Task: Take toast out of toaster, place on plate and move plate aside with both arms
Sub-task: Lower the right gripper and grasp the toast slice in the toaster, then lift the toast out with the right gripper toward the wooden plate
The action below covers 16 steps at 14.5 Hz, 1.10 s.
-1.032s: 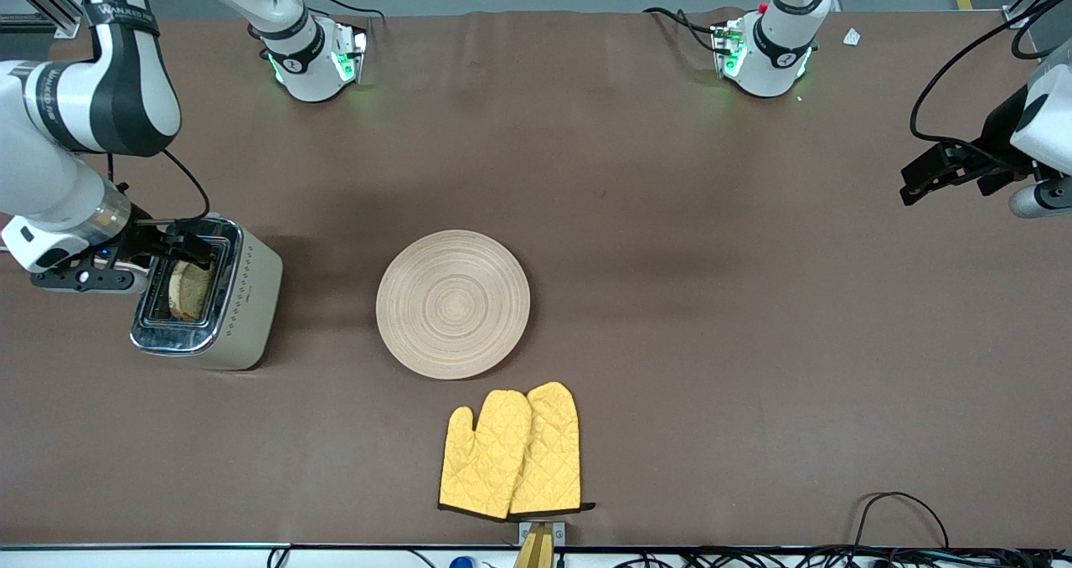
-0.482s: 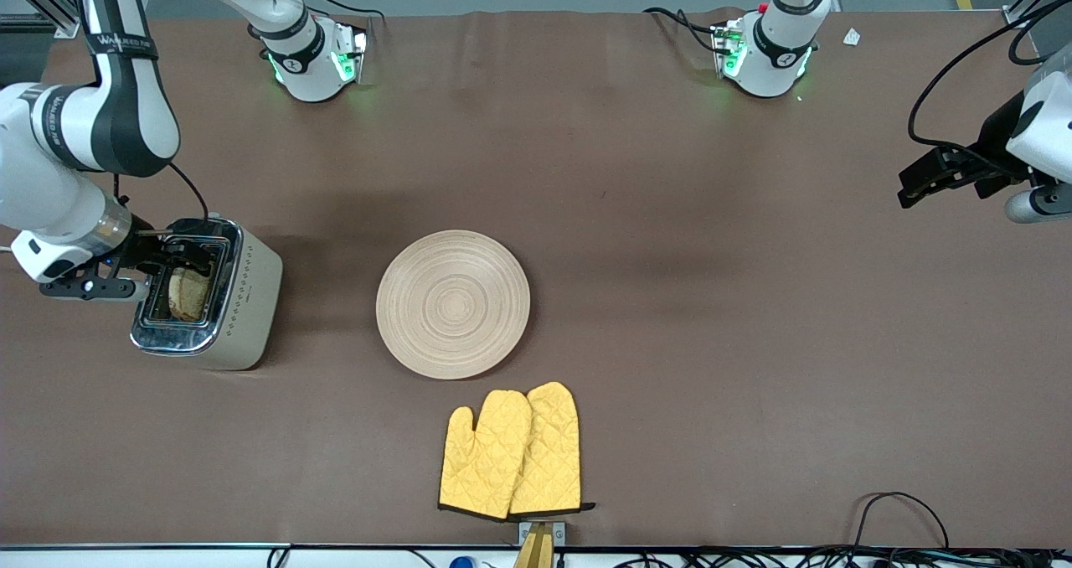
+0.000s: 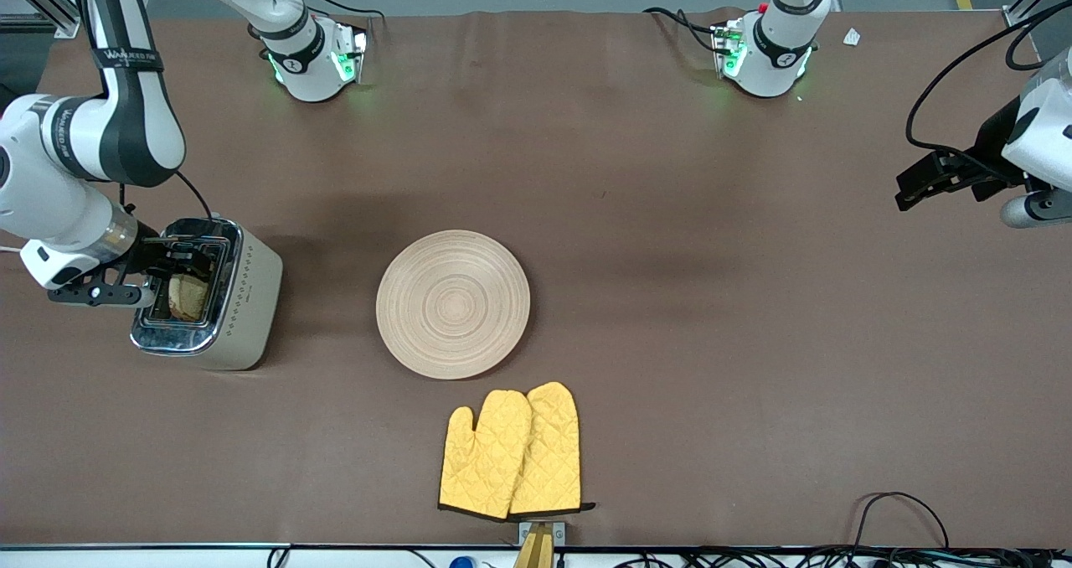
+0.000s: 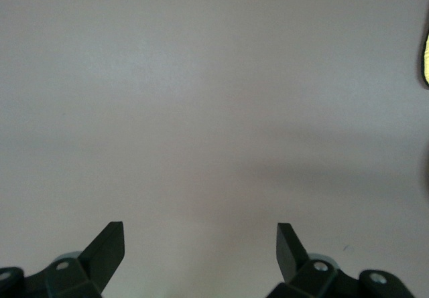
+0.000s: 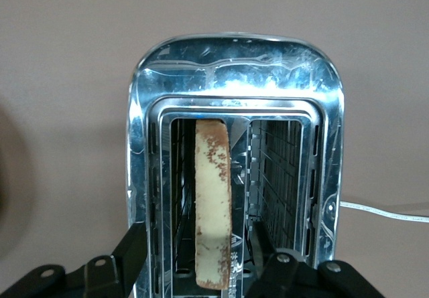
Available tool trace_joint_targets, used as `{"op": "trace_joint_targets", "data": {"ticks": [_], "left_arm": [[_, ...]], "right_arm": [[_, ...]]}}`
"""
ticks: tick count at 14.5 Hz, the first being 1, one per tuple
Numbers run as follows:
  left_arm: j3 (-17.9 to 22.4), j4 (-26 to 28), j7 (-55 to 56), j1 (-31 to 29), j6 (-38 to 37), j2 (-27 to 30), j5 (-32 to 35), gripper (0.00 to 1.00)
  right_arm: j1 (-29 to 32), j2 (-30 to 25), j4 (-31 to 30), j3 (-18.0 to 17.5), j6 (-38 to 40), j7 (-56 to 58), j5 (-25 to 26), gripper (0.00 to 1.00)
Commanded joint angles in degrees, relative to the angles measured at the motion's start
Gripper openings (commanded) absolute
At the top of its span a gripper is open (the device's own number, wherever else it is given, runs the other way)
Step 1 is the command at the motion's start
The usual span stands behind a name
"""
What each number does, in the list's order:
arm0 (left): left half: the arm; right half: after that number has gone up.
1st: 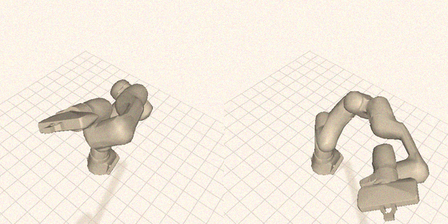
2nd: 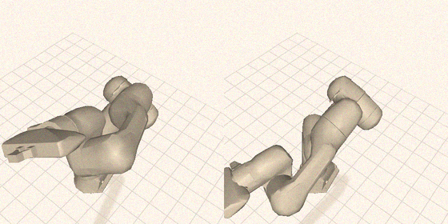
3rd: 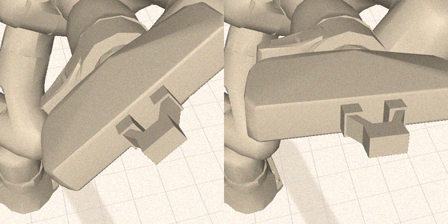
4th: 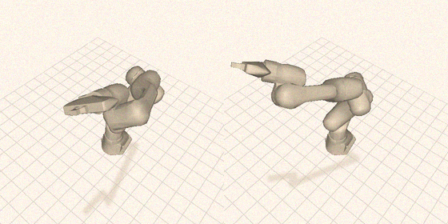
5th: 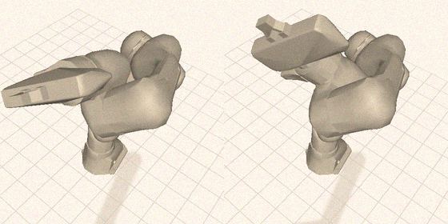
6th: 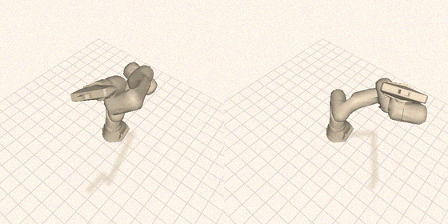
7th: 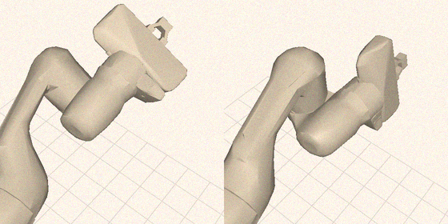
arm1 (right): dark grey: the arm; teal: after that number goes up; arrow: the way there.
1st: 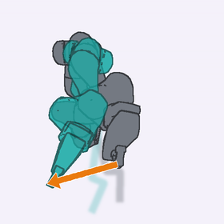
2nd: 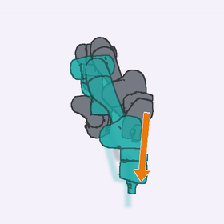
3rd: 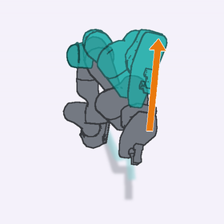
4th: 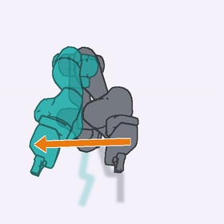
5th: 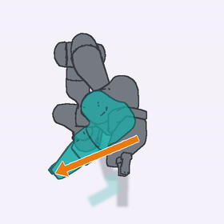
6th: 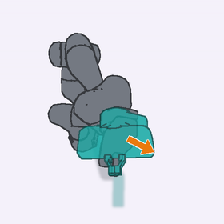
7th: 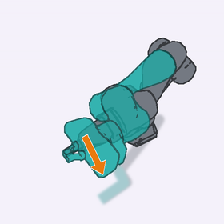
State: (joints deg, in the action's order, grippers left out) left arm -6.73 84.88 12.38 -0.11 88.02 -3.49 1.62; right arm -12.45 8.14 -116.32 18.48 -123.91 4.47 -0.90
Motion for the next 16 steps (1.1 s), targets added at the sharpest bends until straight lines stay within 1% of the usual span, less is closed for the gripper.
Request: {"op": "trace_joint_targets", "data": {"ticks": [1, 2, 4, 5, 6, 8, 11, 13, 14, 16], "left_arm": [[-0.2, -1.6, -0.9, 0.0, -0.7, -1.0, 0.5, 1.0], [-0.2, -1.6, -0.9, 0.0, -0.7, -1.0, 0.5, 1.0], [-0.2, -1.6, -1.0, 0.0, -0.7, -1.0, 0.5, 1.0], [-0.2, -1.6, -1.0, 0.0, -0.7, -1.0, 0.5, 1.0], [-0.2, -1.6, -0.9, 0.0, -0.7, -1.0, 0.5, 1.0], [-0.2, -1.6, -0.9, -0.1, -0.7, -1.0, 0.5, 1.0], [-0.2, -1.6, -0.9, 0.0, -0.7, -1.0, 0.4, 1.0], [-0.2, -1.5, -0.9, 0.0, -0.7, -1.0, 0.4, 1.0], [-0.2, -1.5, -0.9, 0.0, -0.7, -1.0, 0.4, 1.0], [-0.2, -1.5, -0.9, 0.1, -0.7, -1.1, 0.4, 1.0]], "right_arm": [[1.9, 0.7, -0.3, -0.5, -1.3, 3.1, -1.9, 0.66], [2.1, 0.7, -0.3, -0.5, -1.3, 3.6, -2.3, 0.59], [2.0, 0.6, -0.3, -0.5, -1.2, 3.7, -2.4, 0.43], [2.1, 0.6, -0.4, -0.5, -1.2, 3.8, -2.4, 0.33], [2.1, 0.6, -0.4, -0.5, -1.2, 3.9, -2.4, 0.25], [2.0, 0.6, -0.4, -0.5, -1.1, 3.9, -2.4, 0.15], [1.6, 0.6, -0.3, -0.6, -0.5, 3.7, -2.8, 0.05], [1.2, 0.2, 0.6, -0.6, 1.1, 3.5, -3.2, 0.03], [1.1, 0.0, 2.0, -0.6, 2.3, 3.6, -3.4, 0.03], [0.7, -0.4, 6.7, -0.6, 7.7, 3.6, -3.4, 0.02]]}}
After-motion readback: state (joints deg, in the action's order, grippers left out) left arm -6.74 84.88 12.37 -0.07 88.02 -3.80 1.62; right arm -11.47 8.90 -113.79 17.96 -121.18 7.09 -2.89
